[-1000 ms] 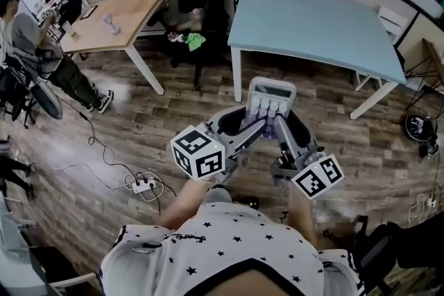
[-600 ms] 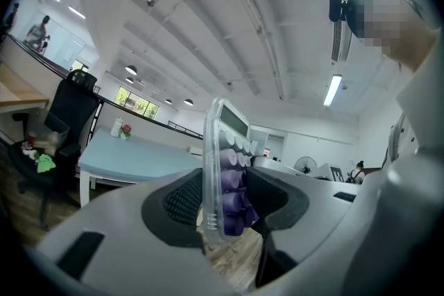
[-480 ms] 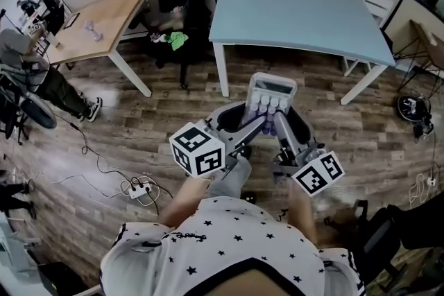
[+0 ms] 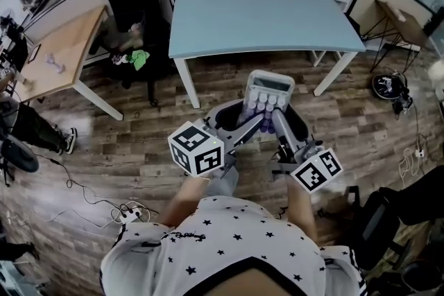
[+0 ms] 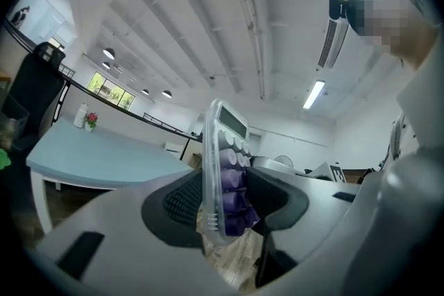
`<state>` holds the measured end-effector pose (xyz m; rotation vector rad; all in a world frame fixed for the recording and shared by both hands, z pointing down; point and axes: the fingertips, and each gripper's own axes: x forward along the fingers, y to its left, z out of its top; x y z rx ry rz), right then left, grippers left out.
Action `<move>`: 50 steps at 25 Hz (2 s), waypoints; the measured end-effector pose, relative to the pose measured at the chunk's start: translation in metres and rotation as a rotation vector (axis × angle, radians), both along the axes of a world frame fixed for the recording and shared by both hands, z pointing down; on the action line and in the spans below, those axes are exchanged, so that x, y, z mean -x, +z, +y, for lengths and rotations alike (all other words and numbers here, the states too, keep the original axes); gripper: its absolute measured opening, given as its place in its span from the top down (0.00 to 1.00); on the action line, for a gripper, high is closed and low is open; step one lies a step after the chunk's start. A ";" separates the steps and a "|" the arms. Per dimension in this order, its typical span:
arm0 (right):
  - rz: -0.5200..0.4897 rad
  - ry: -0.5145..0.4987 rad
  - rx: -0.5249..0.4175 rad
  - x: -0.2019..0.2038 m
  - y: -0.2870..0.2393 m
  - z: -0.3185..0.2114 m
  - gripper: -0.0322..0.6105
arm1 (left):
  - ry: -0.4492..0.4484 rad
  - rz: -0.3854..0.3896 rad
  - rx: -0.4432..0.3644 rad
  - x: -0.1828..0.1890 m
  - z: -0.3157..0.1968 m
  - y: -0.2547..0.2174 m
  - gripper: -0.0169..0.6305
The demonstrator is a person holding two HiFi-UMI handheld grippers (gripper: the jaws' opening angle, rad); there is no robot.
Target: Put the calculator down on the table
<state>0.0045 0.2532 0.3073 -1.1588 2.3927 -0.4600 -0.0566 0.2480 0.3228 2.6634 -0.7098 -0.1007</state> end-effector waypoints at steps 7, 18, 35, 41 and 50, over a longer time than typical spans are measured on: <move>0.016 0.040 -0.003 -0.016 -0.003 -0.042 0.75 | 0.040 0.017 -0.006 -0.017 -0.044 -0.002 0.64; 0.023 0.129 0.007 -0.026 -0.006 -0.108 0.75 | 0.123 0.036 -0.003 -0.027 -0.115 -0.005 0.64; 0.050 0.252 0.053 -0.038 0.002 -0.178 0.75 | 0.238 0.071 0.037 -0.042 -0.191 0.004 0.64; 0.061 0.268 0.061 -0.039 0.003 -0.187 0.75 | 0.252 0.083 0.046 -0.043 -0.201 0.006 0.64; 0.071 0.249 0.070 -0.025 0.005 -0.207 0.75 | 0.232 0.097 0.055 -0.029 -0.219 0.009 0.64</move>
